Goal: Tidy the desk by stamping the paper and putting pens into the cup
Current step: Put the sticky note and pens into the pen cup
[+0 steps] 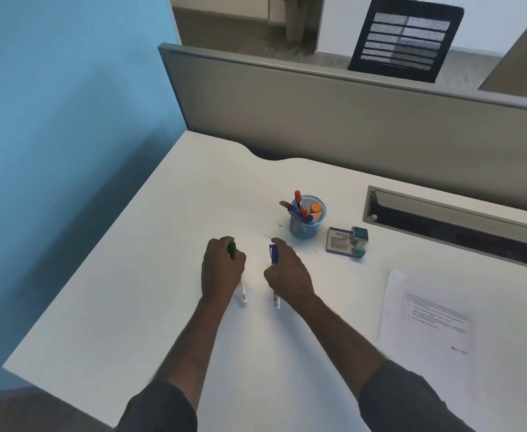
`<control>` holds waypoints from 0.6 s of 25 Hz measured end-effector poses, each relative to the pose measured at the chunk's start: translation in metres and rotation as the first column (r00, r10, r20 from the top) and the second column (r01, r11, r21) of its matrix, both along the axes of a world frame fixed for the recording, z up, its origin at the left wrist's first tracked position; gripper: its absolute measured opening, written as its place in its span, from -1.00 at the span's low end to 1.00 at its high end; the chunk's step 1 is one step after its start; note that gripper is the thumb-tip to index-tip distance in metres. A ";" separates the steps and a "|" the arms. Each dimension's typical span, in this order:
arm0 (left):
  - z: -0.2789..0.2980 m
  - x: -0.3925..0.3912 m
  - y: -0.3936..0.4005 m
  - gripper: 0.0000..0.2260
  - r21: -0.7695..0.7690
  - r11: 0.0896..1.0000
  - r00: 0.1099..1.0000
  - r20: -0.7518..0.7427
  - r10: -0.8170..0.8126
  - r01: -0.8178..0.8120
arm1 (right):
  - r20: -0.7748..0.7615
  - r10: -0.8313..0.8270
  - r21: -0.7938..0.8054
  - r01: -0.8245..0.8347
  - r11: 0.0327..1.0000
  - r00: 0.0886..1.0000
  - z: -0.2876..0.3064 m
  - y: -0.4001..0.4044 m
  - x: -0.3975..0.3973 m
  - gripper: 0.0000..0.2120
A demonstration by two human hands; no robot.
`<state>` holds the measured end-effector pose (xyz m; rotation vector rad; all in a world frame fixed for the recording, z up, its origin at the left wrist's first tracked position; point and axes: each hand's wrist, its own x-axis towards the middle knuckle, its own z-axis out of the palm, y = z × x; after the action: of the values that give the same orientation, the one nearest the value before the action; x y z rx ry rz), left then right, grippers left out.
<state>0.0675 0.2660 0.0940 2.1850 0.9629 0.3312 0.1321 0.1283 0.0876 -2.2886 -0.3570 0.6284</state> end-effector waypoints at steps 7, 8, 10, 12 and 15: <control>0.067 0.033 -0.020 -0.74 0.063 0.995 0.950 0.298 -0.094 0.078 | 0.313 -0.195 0.257 0.115 0.960 0.930 0.074 -0.058 0.031 -0.58; 0.078 0.037 -0.024 -0.74 0.077 0.993 0.934 0.340 -0.107 0.085 | 0.348 -0.235 0.312 0.124 0.942 0.908 0.084 -0.065 0.038 -0.62; 0.098 0.045 -0.030 -0.75 0.094 0.991 0.900 0.418 -0.128 0.097 | 0.401 -0.302 0.396 0.134 0.909 0.865 0.099 -0.076 0.053 -0.66; 0.115 0.052 -0.036 -0.75 0.095 0.989 0.861 0.488 -0.143 0.110 | 0.483 -0.343 0.412 0.137 0.901 0.806 0.108 -0.084 0.068 -0.68; 0.132 0.061 -0.043 -0.75 0.095 0.987 0.823 0.545 -0.161 0.130 | 0.554 -0.380 0.424 0.142 0.894 0.740 0.113 -0.091 0.086 -0.70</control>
<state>0.1290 0.2228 0.2260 2.0135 0.4614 0.8678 0.2177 0.0375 0.2008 -2.0697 -0.4000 -0.3596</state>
